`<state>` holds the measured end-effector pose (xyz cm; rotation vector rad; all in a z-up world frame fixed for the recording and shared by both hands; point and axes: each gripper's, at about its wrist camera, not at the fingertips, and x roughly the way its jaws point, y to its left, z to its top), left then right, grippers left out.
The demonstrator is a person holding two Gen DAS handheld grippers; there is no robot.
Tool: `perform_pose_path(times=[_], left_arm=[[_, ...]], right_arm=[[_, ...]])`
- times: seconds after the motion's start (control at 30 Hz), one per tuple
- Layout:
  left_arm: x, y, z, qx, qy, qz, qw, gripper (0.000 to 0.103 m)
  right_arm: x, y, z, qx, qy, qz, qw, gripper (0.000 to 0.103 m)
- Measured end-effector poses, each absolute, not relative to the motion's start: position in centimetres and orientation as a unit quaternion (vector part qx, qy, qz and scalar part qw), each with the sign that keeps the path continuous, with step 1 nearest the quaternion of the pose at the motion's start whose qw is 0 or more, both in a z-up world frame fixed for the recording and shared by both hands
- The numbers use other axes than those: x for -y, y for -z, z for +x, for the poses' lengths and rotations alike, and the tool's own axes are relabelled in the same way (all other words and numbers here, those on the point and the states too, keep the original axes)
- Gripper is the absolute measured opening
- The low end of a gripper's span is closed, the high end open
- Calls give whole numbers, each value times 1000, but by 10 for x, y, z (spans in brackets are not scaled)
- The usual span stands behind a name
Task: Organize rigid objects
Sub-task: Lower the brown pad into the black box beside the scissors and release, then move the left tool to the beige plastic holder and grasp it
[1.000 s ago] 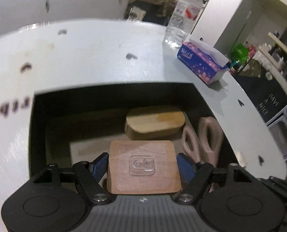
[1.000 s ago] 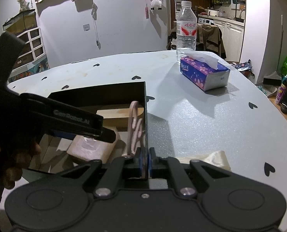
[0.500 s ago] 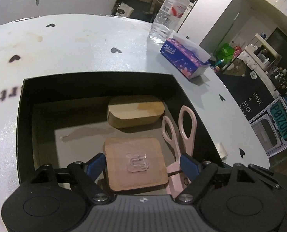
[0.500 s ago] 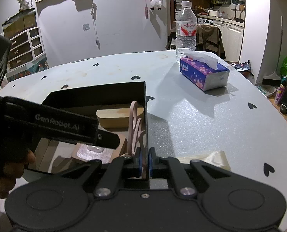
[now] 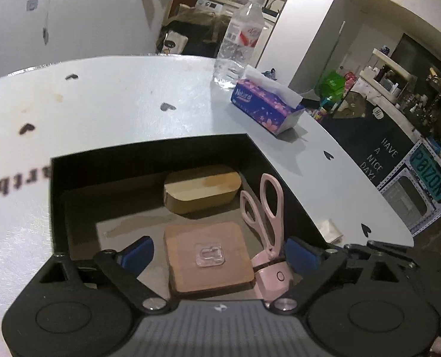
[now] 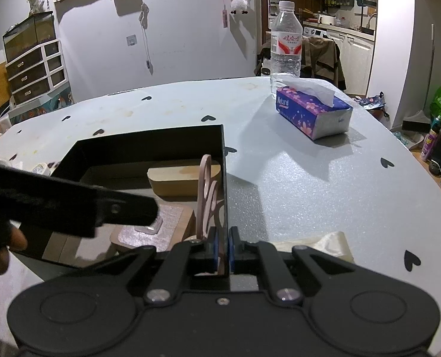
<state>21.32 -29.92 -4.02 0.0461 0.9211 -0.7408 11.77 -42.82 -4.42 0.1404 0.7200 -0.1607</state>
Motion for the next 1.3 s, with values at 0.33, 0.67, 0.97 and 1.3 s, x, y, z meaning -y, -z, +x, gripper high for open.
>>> perform_pose_path(times=[0.33,0.67,0.97,1.3], left_arm=[[277,23,193,-395,333,44,855,103],[232,15,189,-364,289,31,885,103],[173,12,191,-322,209,20,923,103],[106,28,201,-331,123,-3,936,103]], right_arm=[[425,43,119,-354,83,65,929,7],[425,43,119,-354,82,65,929,7],[424,43,119,-355,84,63,929,7],[424,43,119,-355,84,63,929,8]])
